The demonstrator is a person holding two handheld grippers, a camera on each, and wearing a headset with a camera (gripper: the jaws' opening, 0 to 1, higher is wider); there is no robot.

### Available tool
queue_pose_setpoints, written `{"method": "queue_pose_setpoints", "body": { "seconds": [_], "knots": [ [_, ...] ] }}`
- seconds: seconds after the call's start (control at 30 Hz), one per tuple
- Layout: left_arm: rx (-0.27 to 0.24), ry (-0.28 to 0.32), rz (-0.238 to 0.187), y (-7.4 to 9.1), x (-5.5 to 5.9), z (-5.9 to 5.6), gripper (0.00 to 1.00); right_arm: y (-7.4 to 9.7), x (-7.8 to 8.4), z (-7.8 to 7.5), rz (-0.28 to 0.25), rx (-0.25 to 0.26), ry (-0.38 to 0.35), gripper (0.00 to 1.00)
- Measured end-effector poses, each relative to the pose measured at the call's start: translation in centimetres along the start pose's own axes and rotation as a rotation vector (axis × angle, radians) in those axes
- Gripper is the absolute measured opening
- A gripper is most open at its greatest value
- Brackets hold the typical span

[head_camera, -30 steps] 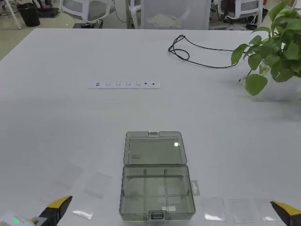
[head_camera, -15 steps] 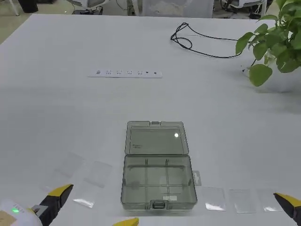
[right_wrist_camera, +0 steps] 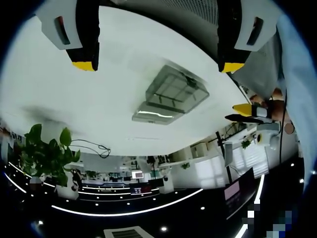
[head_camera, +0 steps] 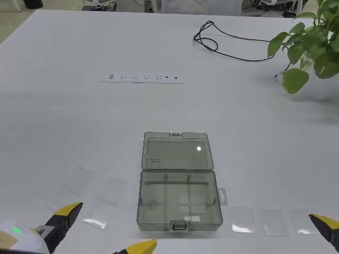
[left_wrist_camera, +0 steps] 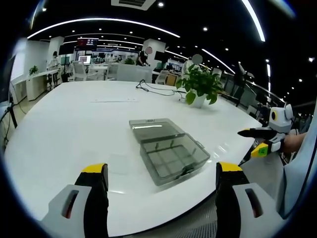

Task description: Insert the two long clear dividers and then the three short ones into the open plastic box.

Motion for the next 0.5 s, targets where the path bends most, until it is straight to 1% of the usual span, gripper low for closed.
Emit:
{"method": "queue_pose_setpoints", "body": {
  "seconds": [0.17, 0.37, 0.5],
  "knots": [
    [0.004, -0.008, 0.008, 0.05, 0.11, -0.15, 0.92, 0.13, -0.14, 0.00, -0.017, 0.004, -0.006, 1.00],
    [0.010, -0.009, 0.018, 0.09, 0.19, -0.24, 0.92, 0.08, -0.11, 0.17, -0.012, -0.003, -0.007, 1.00],
    [0.009, -0.008, 0.016, 0.17, 0.16, -0.28, 0.92, 0.17, -0.13, 0.12, -0.012, -0.007, -0.011, 1.00]
  ]
}}
Point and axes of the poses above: the centre of the closed fingertips' face, and the gripper's own axes: y roughly backward along the fingers, z roughly to its left, x roughly out of its underside, the point moved 7 cm from there along y, roughly backward along the fingers, and after that the axes turned 3 degrees about -x, right-handed, at the moved point
